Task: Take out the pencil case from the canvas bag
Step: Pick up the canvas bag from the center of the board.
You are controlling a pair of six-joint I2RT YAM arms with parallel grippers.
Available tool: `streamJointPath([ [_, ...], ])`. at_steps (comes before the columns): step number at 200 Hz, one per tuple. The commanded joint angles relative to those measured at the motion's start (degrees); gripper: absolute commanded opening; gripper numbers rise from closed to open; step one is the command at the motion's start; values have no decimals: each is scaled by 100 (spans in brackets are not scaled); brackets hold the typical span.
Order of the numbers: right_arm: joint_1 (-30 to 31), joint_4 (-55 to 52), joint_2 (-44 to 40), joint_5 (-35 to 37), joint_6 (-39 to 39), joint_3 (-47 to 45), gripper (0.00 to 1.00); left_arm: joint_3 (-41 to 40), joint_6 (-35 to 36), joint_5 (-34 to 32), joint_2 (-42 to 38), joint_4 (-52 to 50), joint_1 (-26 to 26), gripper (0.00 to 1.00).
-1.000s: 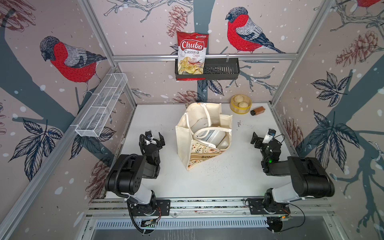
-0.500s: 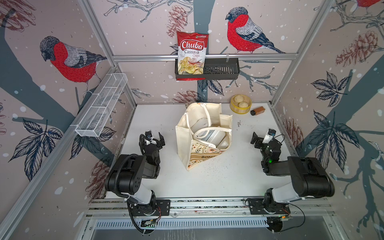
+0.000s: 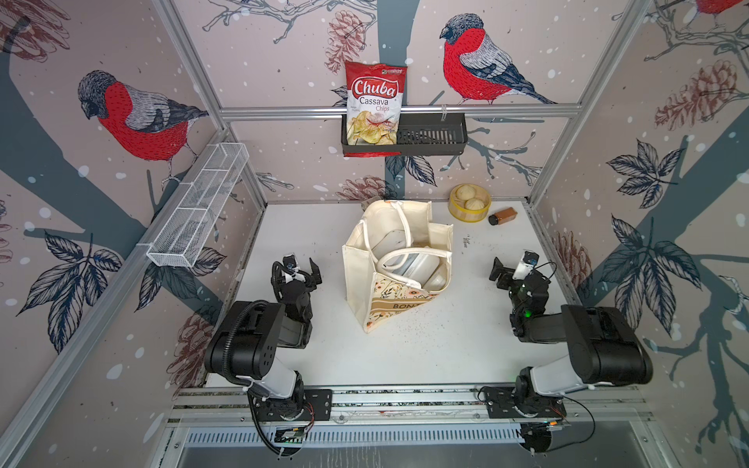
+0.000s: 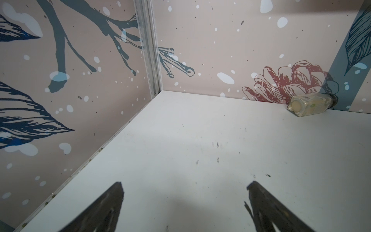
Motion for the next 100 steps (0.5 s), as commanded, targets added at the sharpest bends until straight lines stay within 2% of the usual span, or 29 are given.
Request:
streamJointPath([
  [1, -6, 300, -18, 204, 150, -14, 99, 23, -12, 56, -22, 128, 16, 97],
  [67, 64, 165, -121, 386, 95, 63, 100, 4, 3, 78, -32, 168, 16, 96],
  [81, 135, -634, -455, 517, 85, 326, 100, 38, 117, 188, -285, -56, -26, 93],
  [100, 337, -2094, -880, 962, 125, 991, 100, 519, 160, 151, -1151, -1612, -89, 90],
])
